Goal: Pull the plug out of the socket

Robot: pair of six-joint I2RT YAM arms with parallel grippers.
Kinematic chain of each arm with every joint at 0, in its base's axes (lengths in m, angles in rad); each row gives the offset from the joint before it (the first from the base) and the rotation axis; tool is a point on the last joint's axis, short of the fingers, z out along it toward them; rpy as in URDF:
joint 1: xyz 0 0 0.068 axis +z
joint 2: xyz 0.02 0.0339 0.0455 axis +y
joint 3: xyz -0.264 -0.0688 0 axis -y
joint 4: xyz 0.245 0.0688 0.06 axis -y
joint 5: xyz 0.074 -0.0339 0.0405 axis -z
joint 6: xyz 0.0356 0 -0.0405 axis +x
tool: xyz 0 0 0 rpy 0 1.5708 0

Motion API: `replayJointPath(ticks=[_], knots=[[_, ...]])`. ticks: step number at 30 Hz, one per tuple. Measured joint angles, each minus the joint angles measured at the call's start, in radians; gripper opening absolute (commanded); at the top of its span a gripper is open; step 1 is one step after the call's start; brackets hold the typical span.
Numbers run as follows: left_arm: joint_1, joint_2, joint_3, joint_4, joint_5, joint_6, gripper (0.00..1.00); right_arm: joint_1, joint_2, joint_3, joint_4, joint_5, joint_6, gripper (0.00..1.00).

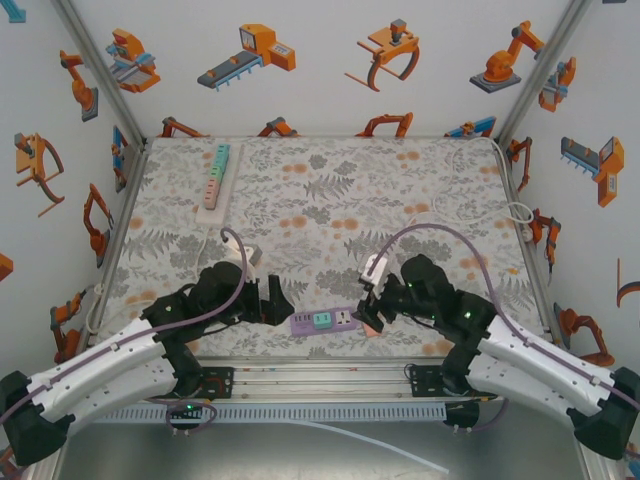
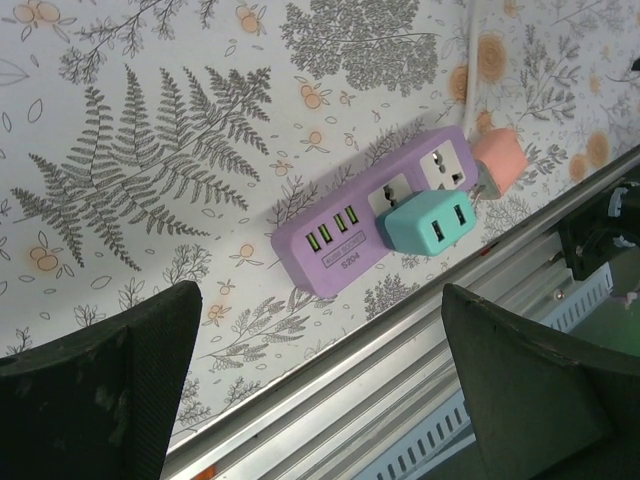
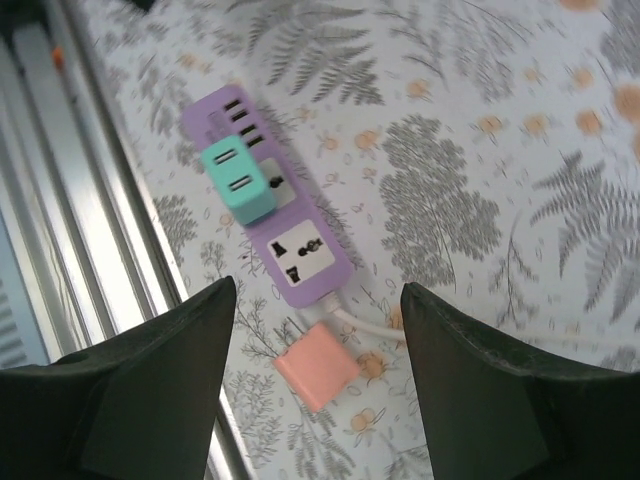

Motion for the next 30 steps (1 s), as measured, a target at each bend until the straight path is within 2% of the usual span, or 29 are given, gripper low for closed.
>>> replayJointPath(ticks=[4,7,11,15,19,21,24,27,30], knots=[[0.019,0.000,-0.018,-0.003,0.001,-0.029,0.98,0.061,0.079,0.004,0.011,-0.080,-0.189,0.64],[0.032,0.002,-0.037,-0.002,0.011,-0.045,0.98,0.085,0.158,0.015,0.031,-0.109,-0.269,0.63],[0.043,0.030,-0.054,0.009,0.035,-0.062,1.00,0.107,0.276,0.036,0.077,-0.135,-0.328,0.61],[0.045,0.066,-0.067,0.034,0.062,-0.078,0.94,0.115,0.386,0.046,0.157,-0.156,-0.353,0.58],[0.045,0.105,-0.090,0.077,0.082,-0.094,0.92,0.116,0.485,0.060,0.220,-0.174,-0.361,0.49],[0.045,0.127,-0.101,0.100,0.085,-0.101,0.89,0.116,0.528,0.069,0.246,-0.190,-0.362,0.39],[0.045,0.174,-0.109,0.136,0.087,-0.108,0.84,0.117,0.566,0.072,0.279,-0.210,-0.356,0.28],[0.046,0.229,-0.111,0.179,0.095,-0.114,0.76,0.117,0.577,0.072,0.304,-0.221,-0.348,0.22],[0.047,0.293,-0.111,0.233,0.116,-0.120,0.67,0.117,0.580,0.072,0.313,-0.227,-0.340,0.21]])
